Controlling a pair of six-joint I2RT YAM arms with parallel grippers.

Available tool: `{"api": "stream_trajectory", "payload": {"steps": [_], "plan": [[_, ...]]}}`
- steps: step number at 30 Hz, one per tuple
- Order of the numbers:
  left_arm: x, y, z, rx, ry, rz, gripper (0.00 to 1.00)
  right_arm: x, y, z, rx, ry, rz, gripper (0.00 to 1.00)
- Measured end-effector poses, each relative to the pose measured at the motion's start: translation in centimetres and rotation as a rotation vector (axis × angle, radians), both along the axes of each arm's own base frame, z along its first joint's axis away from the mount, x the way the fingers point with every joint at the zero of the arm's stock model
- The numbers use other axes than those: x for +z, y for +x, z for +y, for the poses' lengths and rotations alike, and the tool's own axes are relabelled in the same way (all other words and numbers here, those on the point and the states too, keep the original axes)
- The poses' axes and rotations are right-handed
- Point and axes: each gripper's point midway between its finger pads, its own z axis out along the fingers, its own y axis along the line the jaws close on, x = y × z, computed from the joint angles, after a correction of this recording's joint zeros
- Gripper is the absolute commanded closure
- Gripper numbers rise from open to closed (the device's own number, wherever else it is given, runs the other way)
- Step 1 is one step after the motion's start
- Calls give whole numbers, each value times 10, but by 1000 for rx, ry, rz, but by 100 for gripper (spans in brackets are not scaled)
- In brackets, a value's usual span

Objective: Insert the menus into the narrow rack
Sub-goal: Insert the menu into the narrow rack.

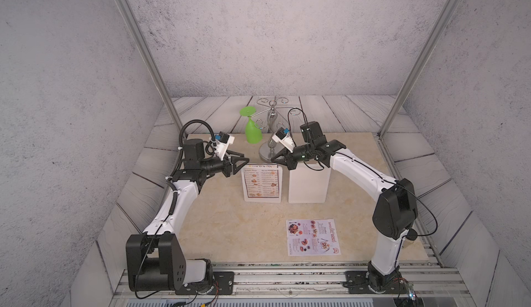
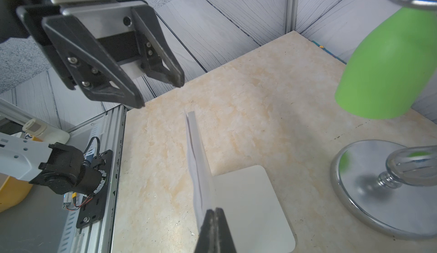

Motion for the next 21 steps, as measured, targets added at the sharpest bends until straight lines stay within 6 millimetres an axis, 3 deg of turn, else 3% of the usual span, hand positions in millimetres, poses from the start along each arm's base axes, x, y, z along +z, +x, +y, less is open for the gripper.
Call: {"api": "stream_trajectory", "payload": {"steps": [8,21], "plan": [[0,0,0,0,0,0,55,-16,-4,-1,0,-15,29,99],[0,0,0,0,0,1,55,-17,-1,1,-3,0,8,99]]}}
